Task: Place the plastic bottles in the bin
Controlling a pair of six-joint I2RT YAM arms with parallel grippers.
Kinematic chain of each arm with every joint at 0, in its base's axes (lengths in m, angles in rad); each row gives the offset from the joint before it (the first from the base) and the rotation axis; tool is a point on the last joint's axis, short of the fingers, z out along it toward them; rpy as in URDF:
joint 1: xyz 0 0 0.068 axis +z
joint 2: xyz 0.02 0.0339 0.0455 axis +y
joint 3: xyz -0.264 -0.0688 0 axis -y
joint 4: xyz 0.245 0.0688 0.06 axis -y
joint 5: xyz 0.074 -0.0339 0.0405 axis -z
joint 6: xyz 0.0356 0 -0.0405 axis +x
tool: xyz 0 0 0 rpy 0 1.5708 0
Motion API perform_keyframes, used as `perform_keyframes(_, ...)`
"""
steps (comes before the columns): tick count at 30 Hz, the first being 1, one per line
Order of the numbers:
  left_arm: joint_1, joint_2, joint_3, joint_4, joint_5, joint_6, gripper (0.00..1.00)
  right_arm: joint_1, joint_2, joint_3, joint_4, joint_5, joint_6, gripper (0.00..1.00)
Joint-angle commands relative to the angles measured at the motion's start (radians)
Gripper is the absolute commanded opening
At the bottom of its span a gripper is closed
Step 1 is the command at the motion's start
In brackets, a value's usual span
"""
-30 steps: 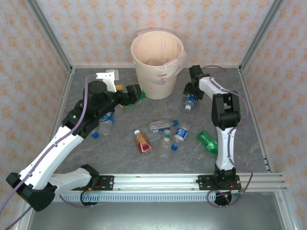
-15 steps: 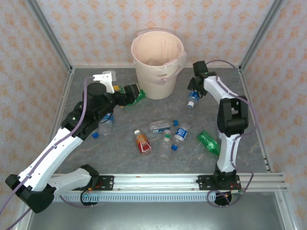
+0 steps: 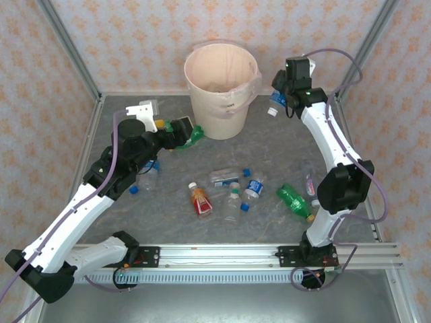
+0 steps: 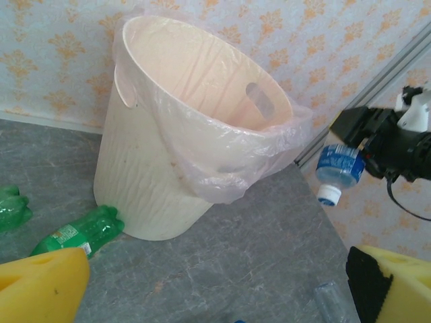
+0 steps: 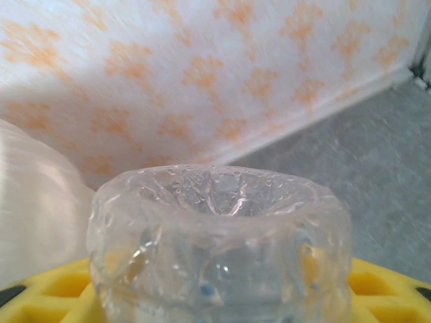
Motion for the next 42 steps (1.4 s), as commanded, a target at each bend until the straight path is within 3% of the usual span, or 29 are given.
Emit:
perform_keyframes(1,-0.007,-0.042,-0.026,0.080,0.011,0.002,0.99,0.037,-0.054,0.080,0.076,0.071,-0.018,0.56)
perform_keyframes(10,-0.008,-0.022,0.000,0.039,-0.006,0.001,0.99,0.156,-0.009,0.269,0.200,0.154,-0.110,0.56)
perform_keyframes(18,-0.008,-0.021,0.011,0.031,-0.011,0.003,0.99,0.245,0.172,0.522,0.206,0.163,-0.193,0.56)
perform_keyframes(32,-0.007,-0.044,0.014,0.002,-0.029,0.006,0.99,0.321,0.303,0.576,0.270,0.170,-0.277,0.56)
perform_keyframes(34,-0.007,-0.046,0.011,0.003,-0.031,0.005,0.99,0.320,0.307,0.576,0.265,0.163,-0.279,0.61)
perform_keyframes(35,-0.008,-0.046,0.010,0.003,-0.031,0.007,0.99,0.320,0.308,0.575,0.265,0.156,-0.281,0.69)
perform_keyframes(37,-0.008,-0.045,0.009,0.004,-0.030,0.005,0.99,0.320,0.307,0.571,0.267,0.144,-0.285,1.00)
perform_keyframes(42,-0.008,-0.045,0.006,0.004,-0.030,0.004,0.99,0.320,0.289,0.554,0.261,0.153,-0.282,1.00)
